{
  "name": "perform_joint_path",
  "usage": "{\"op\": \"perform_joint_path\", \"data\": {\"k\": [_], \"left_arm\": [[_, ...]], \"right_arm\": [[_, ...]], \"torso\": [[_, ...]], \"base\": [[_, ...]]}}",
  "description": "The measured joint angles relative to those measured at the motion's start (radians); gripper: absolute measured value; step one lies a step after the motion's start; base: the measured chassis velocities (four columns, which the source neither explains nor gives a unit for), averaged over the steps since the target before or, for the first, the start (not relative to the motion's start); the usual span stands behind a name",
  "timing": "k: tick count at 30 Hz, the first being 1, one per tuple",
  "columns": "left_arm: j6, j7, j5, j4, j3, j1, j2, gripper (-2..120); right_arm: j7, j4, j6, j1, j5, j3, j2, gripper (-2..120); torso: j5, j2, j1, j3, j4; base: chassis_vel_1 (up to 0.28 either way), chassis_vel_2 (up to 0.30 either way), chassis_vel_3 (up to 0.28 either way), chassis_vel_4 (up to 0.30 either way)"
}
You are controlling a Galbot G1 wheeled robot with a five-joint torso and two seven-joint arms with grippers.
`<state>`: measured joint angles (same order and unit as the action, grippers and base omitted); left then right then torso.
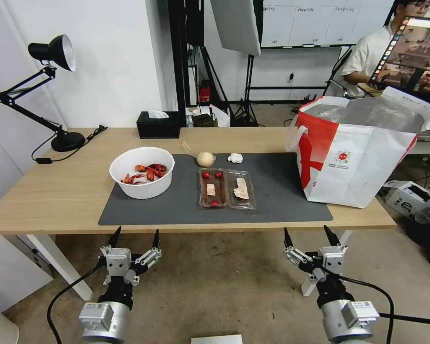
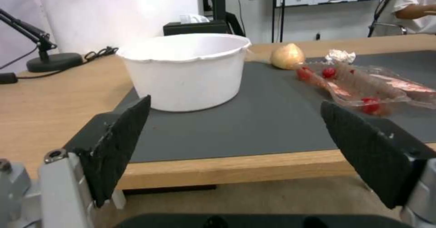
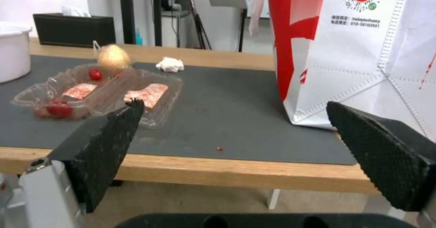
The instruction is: Pick up the trash from the table and place it into the takeout bag.
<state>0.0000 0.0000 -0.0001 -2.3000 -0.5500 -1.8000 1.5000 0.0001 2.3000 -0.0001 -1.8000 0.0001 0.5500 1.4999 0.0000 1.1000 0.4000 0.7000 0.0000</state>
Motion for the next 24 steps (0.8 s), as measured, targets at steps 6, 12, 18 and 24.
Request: {"op": "perform_joint_path", "data": {"k": [6, 12, 18, 24], "left_arm": [[0.000, 0.000, 0.000, 0.000, 0.000, 0.000, 0.000, 100], [0.000, 0.000, 0.000, 0.000, 0.000, 0.000, 0.000, 100], [0.026, 0.000, -0.024, -0.004, -0.008, 0.009, -0.001, 100], [0.176, 0.000, -0.160, -0.034, -0.059, 0.063, -0.013, 100]], "right_arm": [[0.000, 0.000, 0.000, 0.000, 0.000, 0.000, 0.000, 100], [0.000, 0.000, 0.000, 0.000, 0.000, 0.000, 0.000, 100], [-0.019, 0.002, -0.050, 0.020, 0.039, 0.019, -0.032, 100], [-0.089, 0.015, -0.225, 0.092, 0.173, 0.086, -0.141, 100]], "torso": [[0.0000, 0.000, 0.000, 0.000, 0.0000], [0.0000, 0.000, 0.000, 0.000, 0.0000], [0.0000, 0.000, 0.000, 0.000, 0.0000], [0.0002, 0.000, 0.000, 0.000, 0.0001]], "base": [[0.000, 0.000, 0.000, 0.000], [0.000, 0.000, 0.000, 0.000], [0.000, 0.000, 0.000, 0.000], [0.000, 0.000, 0.000, 0.000]]}}
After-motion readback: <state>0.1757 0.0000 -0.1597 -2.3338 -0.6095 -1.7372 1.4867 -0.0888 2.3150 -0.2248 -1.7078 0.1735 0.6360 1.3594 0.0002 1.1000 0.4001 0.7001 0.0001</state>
